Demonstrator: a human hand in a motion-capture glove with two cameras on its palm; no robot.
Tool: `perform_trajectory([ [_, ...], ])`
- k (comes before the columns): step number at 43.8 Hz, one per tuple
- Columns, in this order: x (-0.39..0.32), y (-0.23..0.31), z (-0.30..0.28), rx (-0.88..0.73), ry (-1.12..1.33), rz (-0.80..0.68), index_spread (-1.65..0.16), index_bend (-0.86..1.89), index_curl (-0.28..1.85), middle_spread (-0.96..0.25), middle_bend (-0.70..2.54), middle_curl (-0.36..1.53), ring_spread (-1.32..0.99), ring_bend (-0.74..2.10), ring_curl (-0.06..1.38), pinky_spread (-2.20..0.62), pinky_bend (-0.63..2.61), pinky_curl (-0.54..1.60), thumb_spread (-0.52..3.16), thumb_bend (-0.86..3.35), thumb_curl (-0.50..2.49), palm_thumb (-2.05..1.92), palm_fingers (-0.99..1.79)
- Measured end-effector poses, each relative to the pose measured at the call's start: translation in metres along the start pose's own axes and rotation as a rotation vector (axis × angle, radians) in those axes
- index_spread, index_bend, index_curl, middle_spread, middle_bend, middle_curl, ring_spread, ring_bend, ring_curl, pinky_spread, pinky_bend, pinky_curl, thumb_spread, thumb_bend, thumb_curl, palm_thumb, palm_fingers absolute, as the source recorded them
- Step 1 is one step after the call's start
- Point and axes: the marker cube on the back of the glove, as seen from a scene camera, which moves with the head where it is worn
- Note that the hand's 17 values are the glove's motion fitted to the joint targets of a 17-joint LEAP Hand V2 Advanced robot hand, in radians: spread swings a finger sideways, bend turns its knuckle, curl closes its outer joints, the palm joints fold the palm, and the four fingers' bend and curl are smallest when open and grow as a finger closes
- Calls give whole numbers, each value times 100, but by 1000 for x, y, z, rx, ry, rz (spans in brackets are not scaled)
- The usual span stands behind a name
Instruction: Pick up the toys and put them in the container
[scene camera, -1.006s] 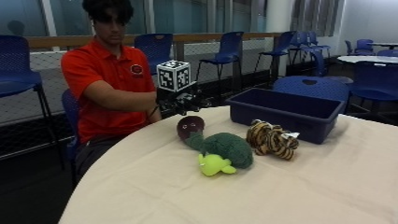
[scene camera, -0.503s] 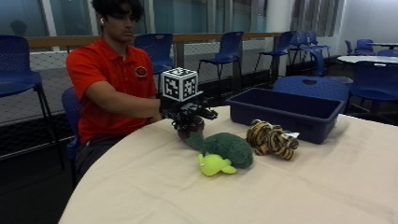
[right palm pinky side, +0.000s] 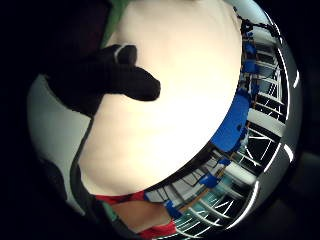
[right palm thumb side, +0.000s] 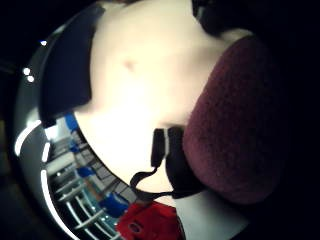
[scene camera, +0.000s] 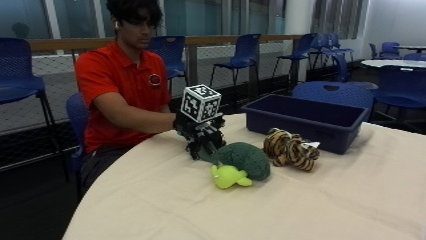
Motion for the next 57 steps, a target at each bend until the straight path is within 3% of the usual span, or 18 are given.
perform_trajectory([
  [8, -1, 2, -2, 128, 13, 21, -38, 54, 42, -9, 39, 24, 5, 15, 3, 2, 103, 35, 127, 8, 29, 18, 29],
  [12, -1, 2, -10, 182, 78, -7, -37, 55, 45, -13, 50, 28, 2, 21, 3, -6, 95, 32, 131, 14, 34, 30, 40],
  [14, 2, 2, -18, 202, 92, -32, -36, 50, 45, -17, 54, 30, -5, 36, 8, -15, 97, 32, 130, 19, 38, 40, 61],
  [17, 6, 8, -29, 218, 40, -60, -36, 44, 44, -23, 54, 31, -17, 54, 13, -27, 100, 31, 125, 22, 43, 50, 84],
  [21, 5, 15, -48, 245, -48, -90, -36, 44, 48, -29, 55, 33, -27, 63, 18, -34, 97, 32, 117, 23, 48, 57, 91],
  [31, -44, 20, -136, 323, -125, -196, -37, 45, 57, -38, 57, 38, -42, 67, 24, -42, 93, 33, 102, 21, 58, 62, 93],
  [40, -138, -3, -211, 349, -129, -373, -38, 44, 63, -43, 57, 41, -47, 65, 25, -44, 92, 33, 94, 19, 66, 64, 93],
  [48, -201, -49, -232, 337, -75, -409, -39, 41, 69, -45, 56, 44, -48, 63, 27, -45, 93, 34, 90, 16, 71, 64, 91],
  [53, -233, -75, -237, 334, -55, -317, -40, 40, 73, -46, 55, 46, -48, 62, 27, -45, 93, 34, 89, 15, 74, 64, 90],
  [57, -254, -87, -234, 337, -47, -388, -40, 38, 75, -47, 54, 47, -47, 61, 27, -44, 94, 35, 89, 14, 76, 63, 89],
])
